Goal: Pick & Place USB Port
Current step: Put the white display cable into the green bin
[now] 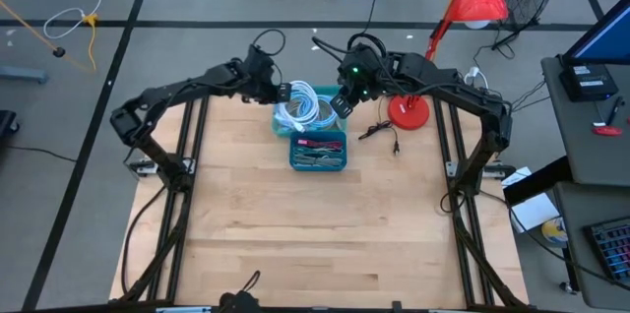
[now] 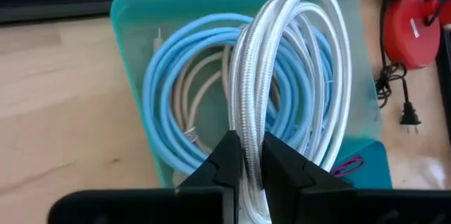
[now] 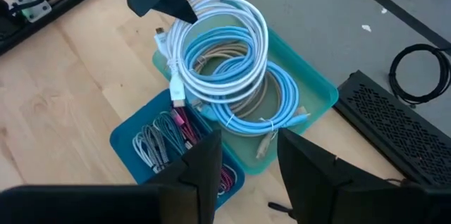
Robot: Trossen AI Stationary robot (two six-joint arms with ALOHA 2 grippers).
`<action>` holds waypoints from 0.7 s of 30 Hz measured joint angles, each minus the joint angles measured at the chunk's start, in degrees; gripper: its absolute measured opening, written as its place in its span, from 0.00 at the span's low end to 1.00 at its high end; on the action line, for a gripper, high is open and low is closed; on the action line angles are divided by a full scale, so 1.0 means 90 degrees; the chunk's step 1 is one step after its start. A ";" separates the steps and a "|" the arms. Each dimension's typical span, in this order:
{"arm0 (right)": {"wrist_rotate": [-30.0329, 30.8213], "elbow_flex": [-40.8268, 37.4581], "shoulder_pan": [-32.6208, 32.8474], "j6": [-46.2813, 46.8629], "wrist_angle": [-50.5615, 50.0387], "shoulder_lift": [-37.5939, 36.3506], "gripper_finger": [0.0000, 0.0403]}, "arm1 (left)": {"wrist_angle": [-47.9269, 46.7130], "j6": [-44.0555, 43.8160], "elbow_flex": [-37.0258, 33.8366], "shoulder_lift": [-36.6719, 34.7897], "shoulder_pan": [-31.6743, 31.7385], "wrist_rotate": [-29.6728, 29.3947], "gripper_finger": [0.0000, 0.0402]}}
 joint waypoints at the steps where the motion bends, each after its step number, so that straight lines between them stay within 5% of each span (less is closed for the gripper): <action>1: -0.0002 0.0000 0.0000 0.0000 0.0000 0.0000 0.32 | -0.0015 0.0032 0.0000 -0.0013 0.0007 -0.0023 0.08; 11: -0.0014 0.0000 0.0066 0.0019 0.0071 0.0000 0.31 | -0.0530 0.0413 0.0000 0.0012 -0.0089 -0.0187 0.10; 21: -0.0060 0.0000 0.0185 0.0008 0.0349 0.0000 0.31 | -0.0623 0.0735 -0.0012 0.0014 -0.0178 -0.0342 0.47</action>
